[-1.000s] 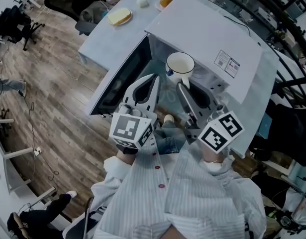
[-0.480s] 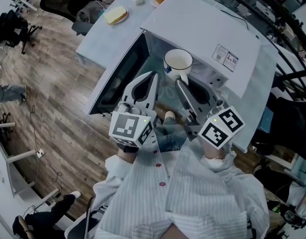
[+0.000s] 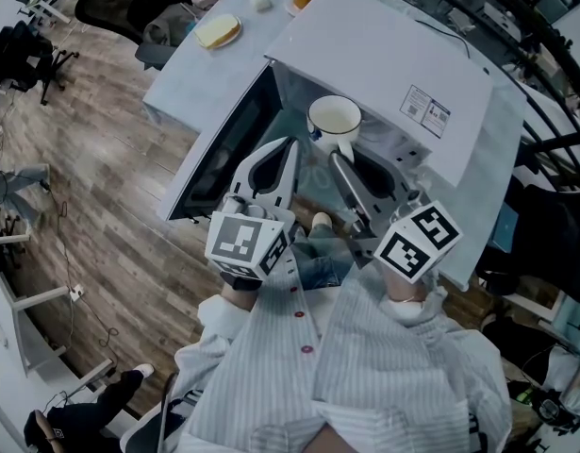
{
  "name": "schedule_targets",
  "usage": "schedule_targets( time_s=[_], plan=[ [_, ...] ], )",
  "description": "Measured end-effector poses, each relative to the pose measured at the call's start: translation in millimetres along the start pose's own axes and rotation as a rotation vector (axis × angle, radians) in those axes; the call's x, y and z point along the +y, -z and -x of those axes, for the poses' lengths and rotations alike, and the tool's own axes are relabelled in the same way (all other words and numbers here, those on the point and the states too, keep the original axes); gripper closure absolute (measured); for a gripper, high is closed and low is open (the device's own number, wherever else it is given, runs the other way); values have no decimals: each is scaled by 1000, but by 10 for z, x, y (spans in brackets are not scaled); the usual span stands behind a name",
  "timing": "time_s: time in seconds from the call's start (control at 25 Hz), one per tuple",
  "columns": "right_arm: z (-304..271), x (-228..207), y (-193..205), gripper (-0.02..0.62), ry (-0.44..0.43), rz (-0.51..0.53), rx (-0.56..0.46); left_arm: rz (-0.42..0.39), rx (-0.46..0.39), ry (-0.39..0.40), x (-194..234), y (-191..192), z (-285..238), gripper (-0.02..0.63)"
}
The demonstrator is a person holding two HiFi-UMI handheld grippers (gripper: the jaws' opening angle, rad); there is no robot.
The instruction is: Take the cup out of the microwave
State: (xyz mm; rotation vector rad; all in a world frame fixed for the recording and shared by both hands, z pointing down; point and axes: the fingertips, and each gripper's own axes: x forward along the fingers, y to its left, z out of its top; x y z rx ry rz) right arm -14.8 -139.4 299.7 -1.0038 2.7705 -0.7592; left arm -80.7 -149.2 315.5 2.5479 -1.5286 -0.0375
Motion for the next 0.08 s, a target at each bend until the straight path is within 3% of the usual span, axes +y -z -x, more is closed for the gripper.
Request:
schedule_targets(
  time_s=[0.08],
  plan=[
    [-3,4,10,508,0,-2,2,5,0,-2,11,1,10,597]
  ],
)
